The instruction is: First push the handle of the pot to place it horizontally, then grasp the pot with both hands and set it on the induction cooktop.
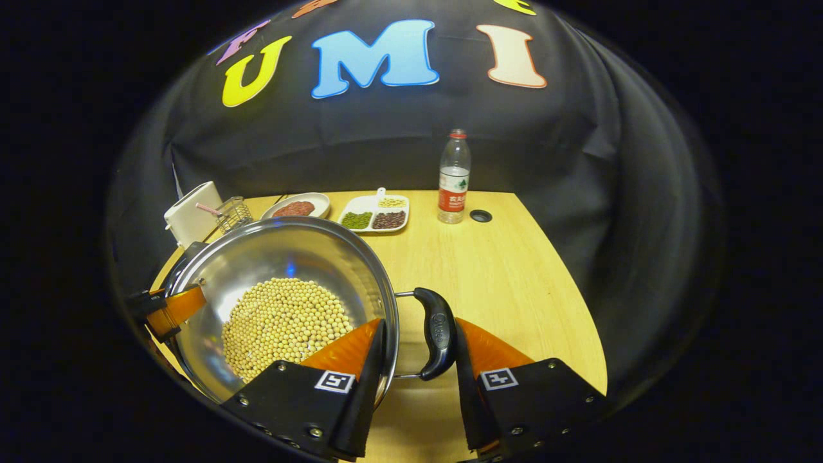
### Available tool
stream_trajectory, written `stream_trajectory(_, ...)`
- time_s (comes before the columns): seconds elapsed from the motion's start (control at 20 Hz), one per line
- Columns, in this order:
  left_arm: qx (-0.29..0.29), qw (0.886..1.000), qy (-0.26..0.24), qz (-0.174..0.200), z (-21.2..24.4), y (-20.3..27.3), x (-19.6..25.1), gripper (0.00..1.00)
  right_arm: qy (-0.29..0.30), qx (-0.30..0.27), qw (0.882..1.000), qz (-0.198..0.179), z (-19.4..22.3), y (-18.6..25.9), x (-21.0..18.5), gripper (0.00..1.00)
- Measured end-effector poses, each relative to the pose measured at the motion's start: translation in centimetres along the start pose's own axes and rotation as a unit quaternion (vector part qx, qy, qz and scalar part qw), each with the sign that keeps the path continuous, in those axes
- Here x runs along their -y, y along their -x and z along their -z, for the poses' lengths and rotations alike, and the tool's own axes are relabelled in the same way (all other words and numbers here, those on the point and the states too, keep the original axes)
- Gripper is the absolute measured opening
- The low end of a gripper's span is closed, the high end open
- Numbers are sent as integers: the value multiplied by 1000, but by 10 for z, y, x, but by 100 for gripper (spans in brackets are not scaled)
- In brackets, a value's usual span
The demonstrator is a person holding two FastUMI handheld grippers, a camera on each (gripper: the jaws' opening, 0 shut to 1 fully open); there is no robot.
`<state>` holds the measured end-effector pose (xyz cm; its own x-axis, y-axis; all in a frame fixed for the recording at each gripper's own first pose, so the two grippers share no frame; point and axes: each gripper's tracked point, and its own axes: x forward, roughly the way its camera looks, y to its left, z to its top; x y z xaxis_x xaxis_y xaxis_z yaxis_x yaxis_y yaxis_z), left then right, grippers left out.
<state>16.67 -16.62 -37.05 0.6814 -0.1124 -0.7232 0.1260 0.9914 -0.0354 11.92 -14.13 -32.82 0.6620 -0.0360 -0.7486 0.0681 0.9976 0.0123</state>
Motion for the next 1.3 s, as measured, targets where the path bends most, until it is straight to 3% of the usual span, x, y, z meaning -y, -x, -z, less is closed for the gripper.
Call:
stream_trajectory(0.4,6,1000,-10,-1,-21,-21,-122,66,-9,-6,1000,8,-9,-1,-113,57)
stream_trajectory(0.45,4,1000,-13,1,-22,-27,-136,62,-11,-7,1000,10,-10,-2,-124,57)
stream_trajectory(0.5,4,1000,-14,5,-25,-32,-150,66,-12,-7,1000,14,-11,-3,-136,57)
stream_trajectory(0.7,-3,1000,-18,16,-30,-49,-203,66,-19,-9,999,24,-12,-9,-188,57)
stream_trajectory(0.9,-1,1000,-25,16,-35,-67,-251,62,-25,-15,999,26,-10,-17,-230,57)
stream_trajectory(1.1,-11,1000,-16,14,-29,-81,-286,66,-10,-14,999,28,-14,-21,-261,57)
stream_trajectory(1.15,-14,1000,-12,12,-28,-84,-294,62,-10,-12,1000,27,-15,-24,-267,57)
stream_trajectory(1.25,-19,1000,-6,6,-24,-91,-307,67,-5,-18,1000,23,-12,-30,-279,57)
stream_trajectory(1.3,-22,1000,-4,3,-22,-93,-313,63,0,-21,1000,23,-10,-31,-283,57)
